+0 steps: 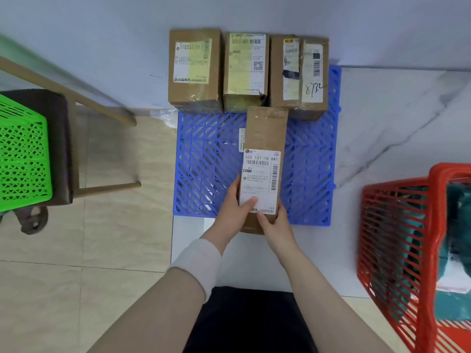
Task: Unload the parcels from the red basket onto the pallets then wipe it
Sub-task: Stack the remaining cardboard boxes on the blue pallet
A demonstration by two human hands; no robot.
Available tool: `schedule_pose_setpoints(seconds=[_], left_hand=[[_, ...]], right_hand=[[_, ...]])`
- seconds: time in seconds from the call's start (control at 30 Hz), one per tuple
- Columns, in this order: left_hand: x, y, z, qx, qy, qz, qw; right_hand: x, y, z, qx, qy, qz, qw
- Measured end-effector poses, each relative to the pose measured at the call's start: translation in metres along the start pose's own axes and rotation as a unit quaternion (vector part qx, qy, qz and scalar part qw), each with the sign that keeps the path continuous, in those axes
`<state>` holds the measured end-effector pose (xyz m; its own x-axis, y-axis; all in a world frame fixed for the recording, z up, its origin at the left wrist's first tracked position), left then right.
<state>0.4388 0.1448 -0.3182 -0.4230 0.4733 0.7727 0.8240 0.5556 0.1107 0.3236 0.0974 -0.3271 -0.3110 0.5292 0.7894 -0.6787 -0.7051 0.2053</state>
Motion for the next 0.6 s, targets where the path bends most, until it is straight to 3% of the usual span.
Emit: schedule_pose_setpoints(seconds=[0.17, 0.33, 0.6], left_hand=[[0.008, -0.002, 0.001, -0.008, 0.004, -0.029, 1.0], [0.045, 0.001, -0.016, -0.017, 0.011, -0.1, 0.995], [0.145, -0.058, -0.083, -0.132, -0.128, -0.151, 0.971]], right_hand=[[0.005, 0.005, 0.006, 0.011, 0.01, 0.032, 0.999], [0.033, 0.033, 0.021, 0.04, 0.022, 0.004, 0.999], [0.124, 0.13, 0.058, 0.125, 0.164, -0.054, 0.977]])
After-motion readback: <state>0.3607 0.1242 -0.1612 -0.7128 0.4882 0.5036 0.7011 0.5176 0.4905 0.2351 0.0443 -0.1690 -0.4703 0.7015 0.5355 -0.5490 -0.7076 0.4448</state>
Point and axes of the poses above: each hand's wrist, its own x-axis away from the middle knuckle, its own y-axis out of the back of the hand, z = x × y, the point moved 5 cm from there along -x, towards the middle knuckle, and after that the axes turned 1 degree about y, right-handed, at the moved point
